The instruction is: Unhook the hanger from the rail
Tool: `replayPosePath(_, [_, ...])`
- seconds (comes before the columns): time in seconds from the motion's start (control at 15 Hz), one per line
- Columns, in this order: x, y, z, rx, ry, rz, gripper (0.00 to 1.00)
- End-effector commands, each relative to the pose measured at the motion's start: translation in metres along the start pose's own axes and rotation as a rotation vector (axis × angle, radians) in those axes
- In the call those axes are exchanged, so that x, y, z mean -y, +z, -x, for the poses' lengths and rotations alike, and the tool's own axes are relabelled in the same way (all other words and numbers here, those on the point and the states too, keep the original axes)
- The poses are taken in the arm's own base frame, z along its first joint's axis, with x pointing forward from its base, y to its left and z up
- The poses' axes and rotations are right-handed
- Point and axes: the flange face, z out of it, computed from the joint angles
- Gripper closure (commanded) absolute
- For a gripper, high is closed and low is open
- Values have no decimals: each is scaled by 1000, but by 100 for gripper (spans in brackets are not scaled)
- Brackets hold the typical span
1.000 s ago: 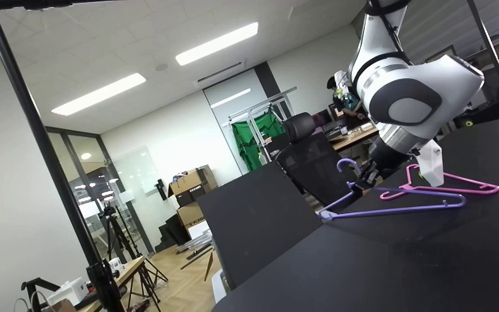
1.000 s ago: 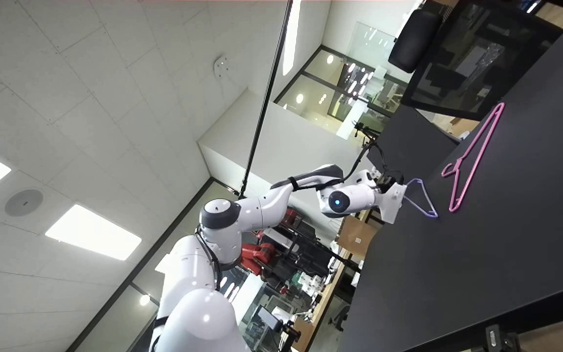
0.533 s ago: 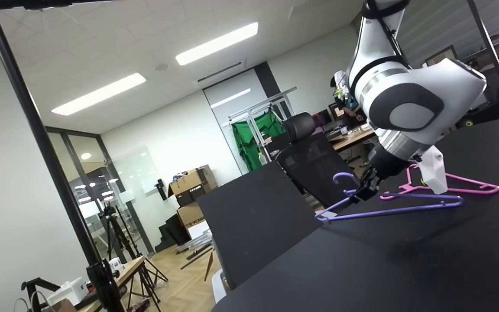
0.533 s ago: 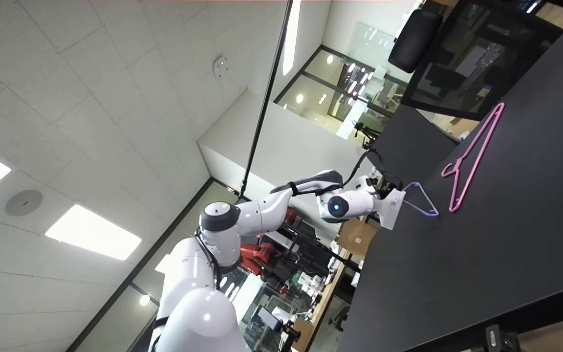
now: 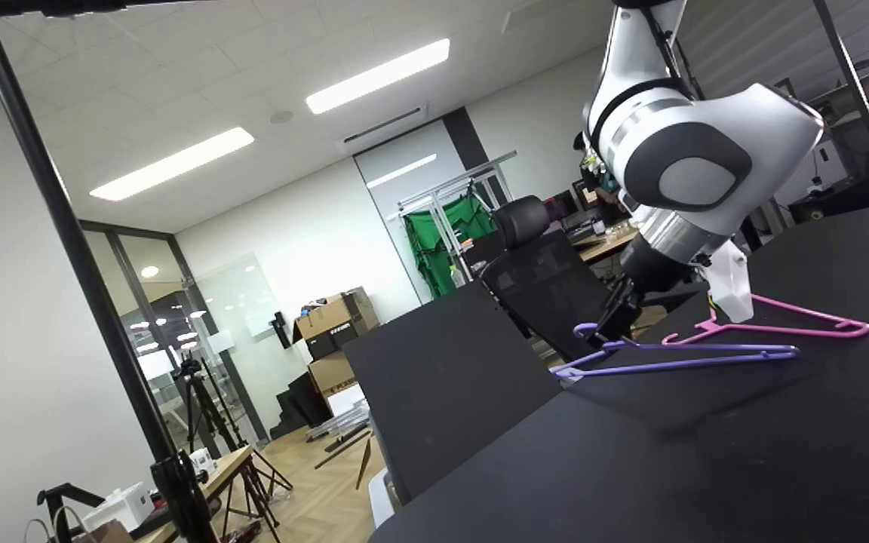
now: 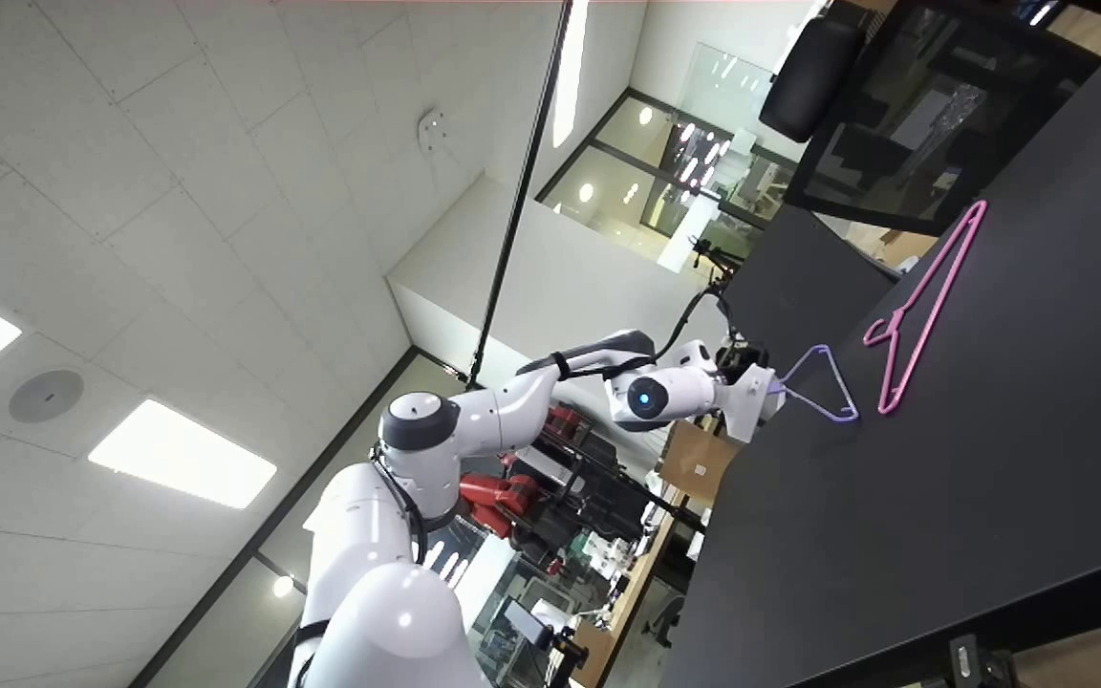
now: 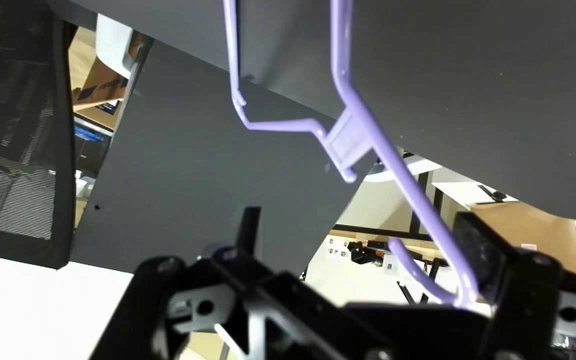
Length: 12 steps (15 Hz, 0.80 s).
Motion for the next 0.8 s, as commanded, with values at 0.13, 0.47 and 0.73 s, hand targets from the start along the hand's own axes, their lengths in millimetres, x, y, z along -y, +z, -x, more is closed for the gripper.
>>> replayPosePath(0.13, [0,-26,-41,-3,39,-135,0])
replayPosePath(0.47, [0,-36,-54,60,77,-288,0])
replayPosePath(0.73, [0,-27,-49,85,46,-303,0])
